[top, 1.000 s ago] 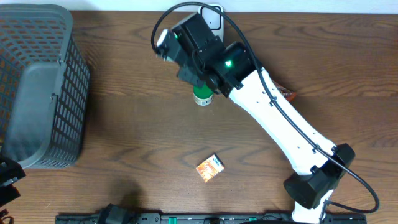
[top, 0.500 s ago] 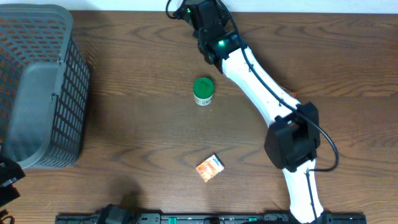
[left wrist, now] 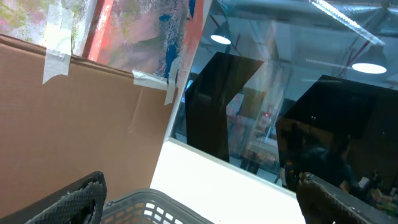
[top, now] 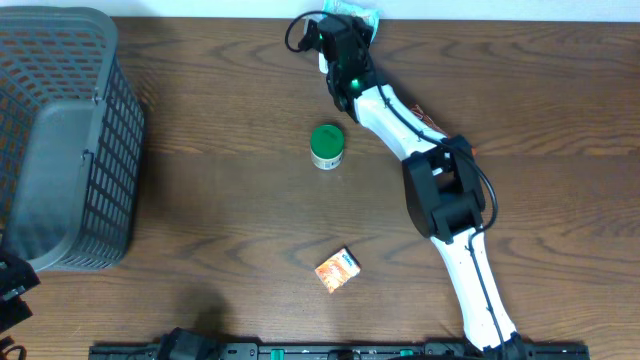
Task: Scan the item barcode
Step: 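Hold the wipes pack in front of the scanner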
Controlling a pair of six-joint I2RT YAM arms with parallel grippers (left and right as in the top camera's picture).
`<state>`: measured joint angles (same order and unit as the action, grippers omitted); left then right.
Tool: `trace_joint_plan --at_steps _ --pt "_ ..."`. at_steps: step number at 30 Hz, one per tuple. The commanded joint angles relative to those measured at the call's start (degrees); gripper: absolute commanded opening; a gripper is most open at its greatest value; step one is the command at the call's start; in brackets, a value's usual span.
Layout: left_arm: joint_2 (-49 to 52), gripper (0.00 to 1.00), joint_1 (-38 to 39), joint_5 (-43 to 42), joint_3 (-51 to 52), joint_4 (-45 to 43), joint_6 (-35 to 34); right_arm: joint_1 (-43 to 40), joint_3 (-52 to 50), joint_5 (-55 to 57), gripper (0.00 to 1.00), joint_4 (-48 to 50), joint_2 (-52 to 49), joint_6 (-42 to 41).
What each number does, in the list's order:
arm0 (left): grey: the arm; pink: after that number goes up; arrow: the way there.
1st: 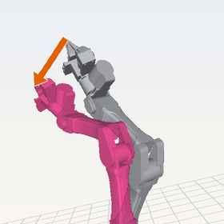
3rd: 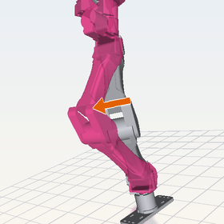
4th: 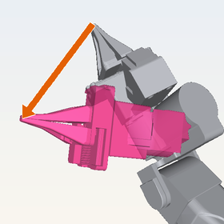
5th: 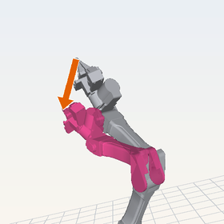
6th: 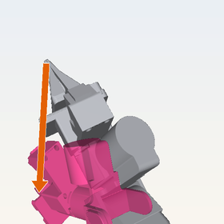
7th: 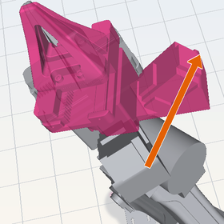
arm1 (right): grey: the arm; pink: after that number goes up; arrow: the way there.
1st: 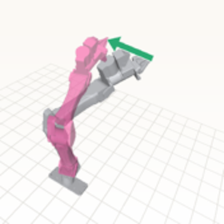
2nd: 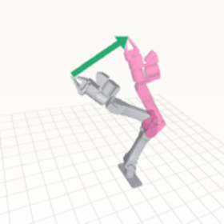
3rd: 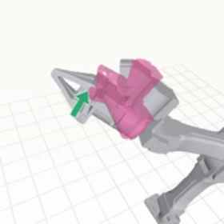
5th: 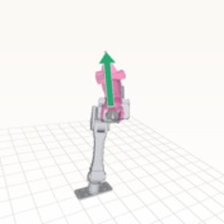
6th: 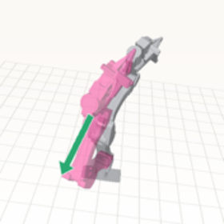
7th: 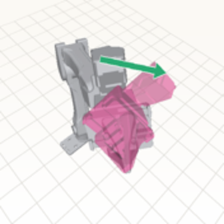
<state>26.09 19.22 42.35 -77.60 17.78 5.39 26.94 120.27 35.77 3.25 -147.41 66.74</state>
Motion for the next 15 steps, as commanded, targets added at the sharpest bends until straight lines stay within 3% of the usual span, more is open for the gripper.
trace_joint_plan --at_steps 1,15 --pt "-0.44 0.98 -0.31 0.17 0.15 0.26 -0.79 -0.44 0.87 0.26 0.01 2.93 -2.19 6.54" --pt "-0.44 0.98 -0.31 0.13 0.33 1.18 -0.79 -1.03 0.87 5.27 0.01 12.00 -3.58 21.27"
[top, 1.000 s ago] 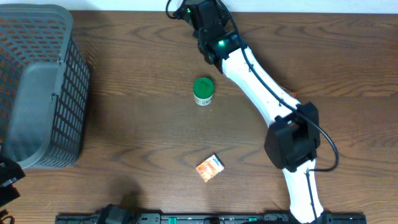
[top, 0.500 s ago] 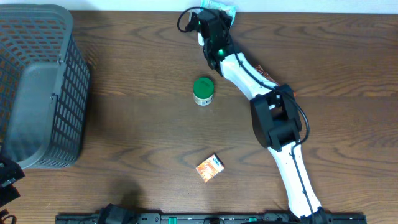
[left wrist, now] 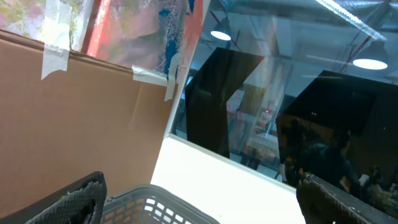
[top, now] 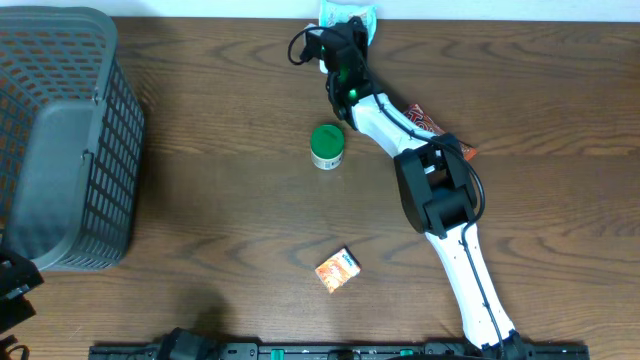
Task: Scan the item barcode
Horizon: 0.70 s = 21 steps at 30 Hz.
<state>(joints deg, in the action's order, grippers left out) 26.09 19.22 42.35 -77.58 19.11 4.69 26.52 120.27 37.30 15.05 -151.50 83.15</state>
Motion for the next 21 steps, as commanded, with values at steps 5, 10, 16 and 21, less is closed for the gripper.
trace_joint_plan --at_steps 5,10,16,21 --pt "-0.44 0.98 -0.31 0.13 0.31 -0.17 -0.09 -1.20 0.85 6.23 0.01 -11.69 6.78 3.54" --pt "-0.44 0.98 -0.31 0.13 0.28 -0.20 -0.09 -2.89 0.85 13.46 0.01 -24.28 15.65 -7.37" --pt "-0.44 0.98 -0.31 0.15 0.28 -0.20 -0.09 -7.87 0.85 21.42 0.01 -40.33 24.33 -18.58" --pt "-0.44 0.98 -0.31 0.13 0.28 -0.39 -0.11 -16.98 0.85 20.94 0.01 -59.82 29.81 -41.92"
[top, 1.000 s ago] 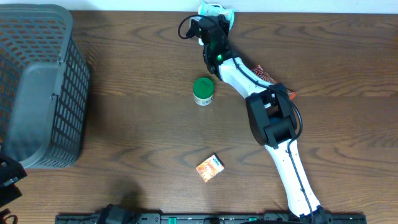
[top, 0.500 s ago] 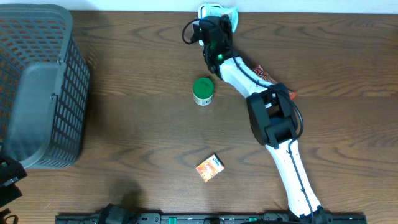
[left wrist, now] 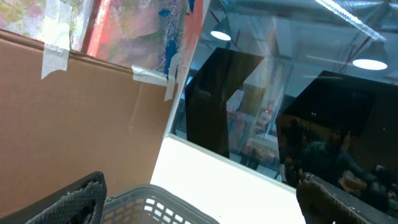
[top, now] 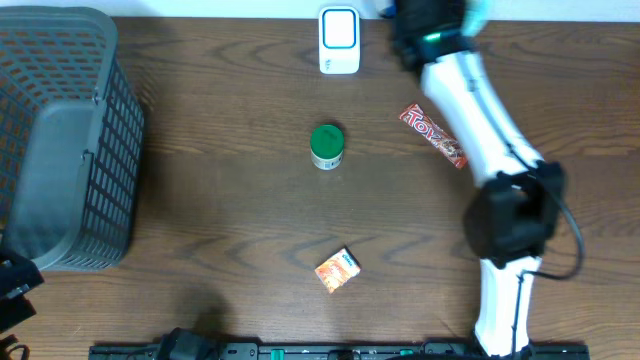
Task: Scan the item barcode
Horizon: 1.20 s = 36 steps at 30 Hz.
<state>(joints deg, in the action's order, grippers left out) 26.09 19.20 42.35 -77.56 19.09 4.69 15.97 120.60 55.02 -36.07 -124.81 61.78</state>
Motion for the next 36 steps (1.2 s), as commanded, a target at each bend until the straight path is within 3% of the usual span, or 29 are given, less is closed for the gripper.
trace_joint_plan --at_steps 1,5,8,16,22,23,24,25,26,28,31,36 --pt "-0.44 0.98 -0.28 0.13 0.26 -0.79 -0.09 -8.90 0.52 1.70 0.01 -14.23 3.61 -25.77" --pt "-0.44 0.98 -0.28 0.15 0.24 -2.25 -0.09 -19.23 0.04 -8.92 0.01 -29.97 3.54 -41.66" --pt "-0.44 0.98 -0.28 0.15 0.24 -2.75 -0.07 -27.82 -2.40 -14.10 0.01 -33.75 3.06 -46.95" --pt "-0.44 0.98 -0.28 0.15 0.24 -3.48 -0.07 -44.04 -15.15 -18.10 0.03 -25.18 3.02 -48.50" --pt "-0.44 0.98 -0.28 0.13 0.22 -3.65 -0.09 -49.66 -22.49 -18.10 0.10 -16.06 3.02 -48.48" --pt "-0.44 0.98 -0.28 0.13 0.22 -3.61 -0.09 -50.23 -22.82 -18.10 0.15 -15.85 3.02 -48.50" --pt "-0.44 0.98 -0.28 0.13 0.22 -3.58 -0.11 -50.71 -22.88 -18.10 0.32 -15.89 3.02 -48.61" --pt "-0.44 0.98 -0.28 0.13 0.22 -3.58 -0.11 -50.99 -22.84 -18.08 0.66 -15.91 3.02 -49.53" --pt "-0.44 0.98 -0.28 0.13 0.22 -3.58 -0.11 -51.08 -22.71 -18.10 0.84 -16.04 3.19 -50.40" --pt "-0.44 0.98 -0.28 0.15 0.22 -3.61 -0.09 -50.73 -22.51 -18.12 0.99 -16.81 3.80 -52.02" --pt "-0.46 0.98 -0.28 0.15 0.22 -3.54 -0.09 -48.89 -22.40 -21.07 0.99 -17.66 5.73 -52.54" --pt "-1.09 0.98 -0.28 0.85 0.22 -3.17 -0.07 -43.28 -22.40 -35.54 0.99 -18.10 11.28 -52.52"
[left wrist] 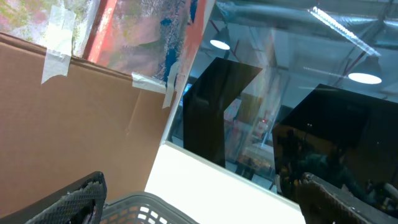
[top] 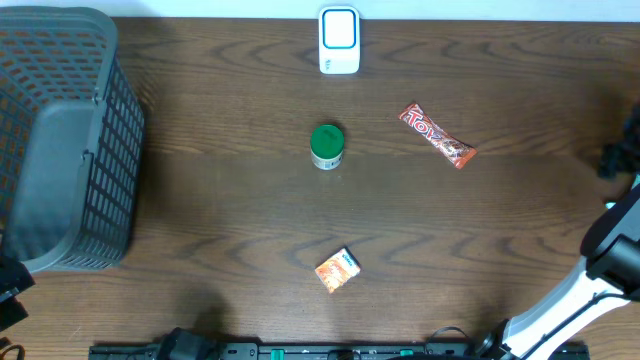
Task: Scan the item barcode
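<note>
The white barcode scanner [top: 339, 41] stands at the table's far edge in the overhead view. On the table lie a green-lidded can [top: 327, 146], a red candy bar [top: 437, 136] and a small orange box [top: 338, 269]. My right arm is folded at the right edge of that view. Only its dark end part shows there, and the right gripper [top: 612, 160] is too cut off to read its jaws or see anything in them. My left gripper [left wrist: 205, 205] is open, its fingertips [left wrist: 78, 200] wide apart over the basket rim, pointing up into the room.
A large grey mesh basket [top: 60, 140] fills the left side of the table, and its rim [left wrist: 143, 208] shows low in the left wrist view. The left arm [top: 8, 305] sits at the lower left corner, far from the items.
My right arm has moved from the far edge just right of the scanner to the right edge of the overhead view. The items, scanner and left gripper stay as they were.
My right gripper was over the scanner spot at the far edge, with something pale teal at its tip, and stayed there at the second moment. Then it was right of the scanner, which stood uncovered. Now the arm is at the right edge.
</note>
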Controlling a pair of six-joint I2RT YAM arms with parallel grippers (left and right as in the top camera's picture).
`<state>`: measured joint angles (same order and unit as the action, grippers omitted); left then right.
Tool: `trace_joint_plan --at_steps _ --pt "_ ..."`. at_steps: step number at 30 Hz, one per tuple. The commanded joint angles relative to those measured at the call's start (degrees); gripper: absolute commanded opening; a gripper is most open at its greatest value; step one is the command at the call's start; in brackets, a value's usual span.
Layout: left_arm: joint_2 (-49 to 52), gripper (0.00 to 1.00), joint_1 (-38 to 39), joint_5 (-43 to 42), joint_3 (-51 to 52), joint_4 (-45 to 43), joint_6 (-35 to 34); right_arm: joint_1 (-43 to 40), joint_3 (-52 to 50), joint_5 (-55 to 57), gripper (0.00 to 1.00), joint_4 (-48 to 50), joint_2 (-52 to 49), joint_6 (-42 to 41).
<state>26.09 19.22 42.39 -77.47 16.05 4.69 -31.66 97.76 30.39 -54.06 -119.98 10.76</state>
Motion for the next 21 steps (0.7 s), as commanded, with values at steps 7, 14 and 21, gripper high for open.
trace_joint_plan --at_steps 7,14,21 --pt "-6.91 0.98 -0.31 0.76 0.96 0.79 -0.09 15.06 0.44 -34.38 0.99 -2.43 13.38 -1.55" --pt "-18.95 0.98 -0.31 0.72 5.68 -1.49 -0.09 26.01 -0.68 -54.80 0.99 -5.75 13.90 -1.77" --pt "-25.90 0.98 -0.37 1.18 10.19 -5.86 -0.07 33.55 -5.42 -53.07 0.96 -2.82 12.94 9.29"
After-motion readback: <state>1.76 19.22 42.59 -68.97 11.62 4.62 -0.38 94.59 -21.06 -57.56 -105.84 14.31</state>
